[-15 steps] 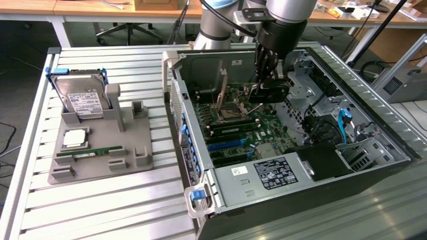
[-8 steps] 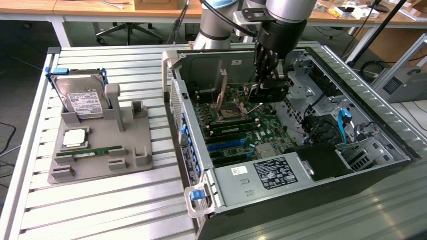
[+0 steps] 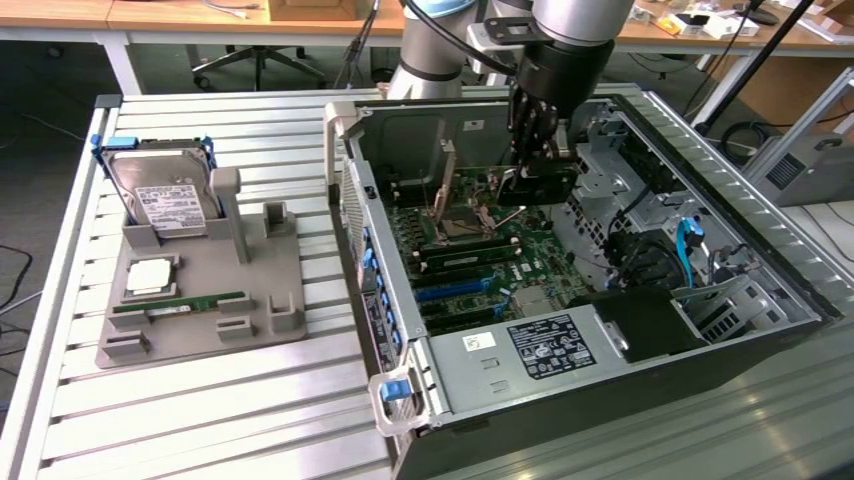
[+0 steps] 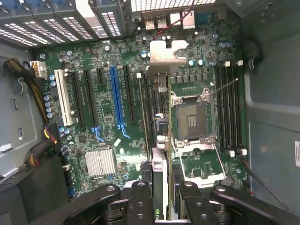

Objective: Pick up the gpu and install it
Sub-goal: 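Insert the gpu into the slot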

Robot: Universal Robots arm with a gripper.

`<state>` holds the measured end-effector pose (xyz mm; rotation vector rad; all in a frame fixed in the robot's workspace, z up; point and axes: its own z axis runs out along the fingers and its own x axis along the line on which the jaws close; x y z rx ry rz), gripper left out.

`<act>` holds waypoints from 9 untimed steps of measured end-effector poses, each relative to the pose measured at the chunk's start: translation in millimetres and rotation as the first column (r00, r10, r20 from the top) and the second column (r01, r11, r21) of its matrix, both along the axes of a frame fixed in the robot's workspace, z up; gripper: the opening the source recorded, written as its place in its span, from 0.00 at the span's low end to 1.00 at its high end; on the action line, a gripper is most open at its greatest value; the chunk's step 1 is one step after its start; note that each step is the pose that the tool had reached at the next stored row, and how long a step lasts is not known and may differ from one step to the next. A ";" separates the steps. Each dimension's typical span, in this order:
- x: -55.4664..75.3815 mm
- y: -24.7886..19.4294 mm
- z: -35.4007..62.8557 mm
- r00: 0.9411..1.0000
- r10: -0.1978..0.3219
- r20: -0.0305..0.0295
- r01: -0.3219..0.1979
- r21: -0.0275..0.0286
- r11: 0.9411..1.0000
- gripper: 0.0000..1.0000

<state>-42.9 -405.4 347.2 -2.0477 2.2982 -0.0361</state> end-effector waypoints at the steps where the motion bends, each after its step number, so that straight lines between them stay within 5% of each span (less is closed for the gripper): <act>1: 0.0 0.0 0.0 1.000 0.002 0.000 -0.002 0.000 1.000 0.27; 9: 0.0 0.0 0.0 1.000 0.021 0.000 -0.021 0.000 1.000 0.27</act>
